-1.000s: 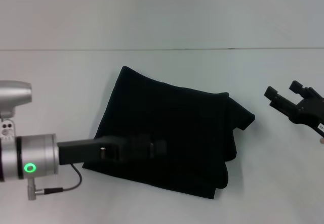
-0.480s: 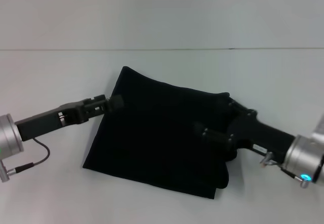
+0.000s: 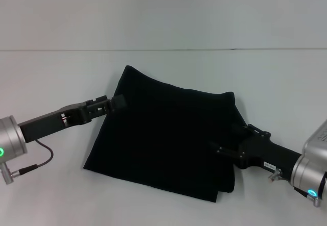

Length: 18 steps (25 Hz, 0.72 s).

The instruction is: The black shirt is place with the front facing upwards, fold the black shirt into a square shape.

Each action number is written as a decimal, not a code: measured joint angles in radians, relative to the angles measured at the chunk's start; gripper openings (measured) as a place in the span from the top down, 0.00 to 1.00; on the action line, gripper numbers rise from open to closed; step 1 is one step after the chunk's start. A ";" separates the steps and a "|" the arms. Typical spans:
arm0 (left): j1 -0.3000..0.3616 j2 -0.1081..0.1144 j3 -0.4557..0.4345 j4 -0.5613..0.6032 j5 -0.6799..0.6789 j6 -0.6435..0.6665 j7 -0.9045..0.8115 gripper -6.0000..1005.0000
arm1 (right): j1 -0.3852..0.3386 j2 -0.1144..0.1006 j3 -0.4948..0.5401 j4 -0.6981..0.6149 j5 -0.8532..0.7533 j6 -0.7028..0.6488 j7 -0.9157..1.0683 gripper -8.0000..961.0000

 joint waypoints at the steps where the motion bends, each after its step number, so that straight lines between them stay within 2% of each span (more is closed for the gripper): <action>1: -0.003 0.001 0.001 -0.003 0.000 -0.005 -0.002 0.04 | -0.003 0.000 0.001 -0.002 0.003 -0.002 0.000 0.04; 7: -0.023 0.006 0.001 -0.006 0.001 -0.038 -0.045 0.04 | -0.033 -0.004 0.021 -0.026 0.010 -0.072 -0.003 0.04; 10: -0.048 0.023 0.012 -0.007 0.009 -0.093 -0.140 0.05 | -0.070 -0.005 0.027 -0.061 0.010 -0.152 -0.009 0.04; 12: -0.073 0.049 0.045 -0.012 0.016 -0.150 -0.242 0.05 | -0.096 -0.007 0.020 -0.079 0.005 -0.207 -0.014 0.04; 15: -0.124 0.092 0.151 -0.035 0.062 -0.307 -0.429 0.05 | -0.130 -0.009 -0.012 -0.106 -0.032 -0.275 -0.025 0.04; 18: -0.170 0.114 0.226 -0.071 0.107 -0.440 -0.520 0.04 | -0.144 -0.007 -0.024 -0.107 -0.088 -0.298 -0.050 0.04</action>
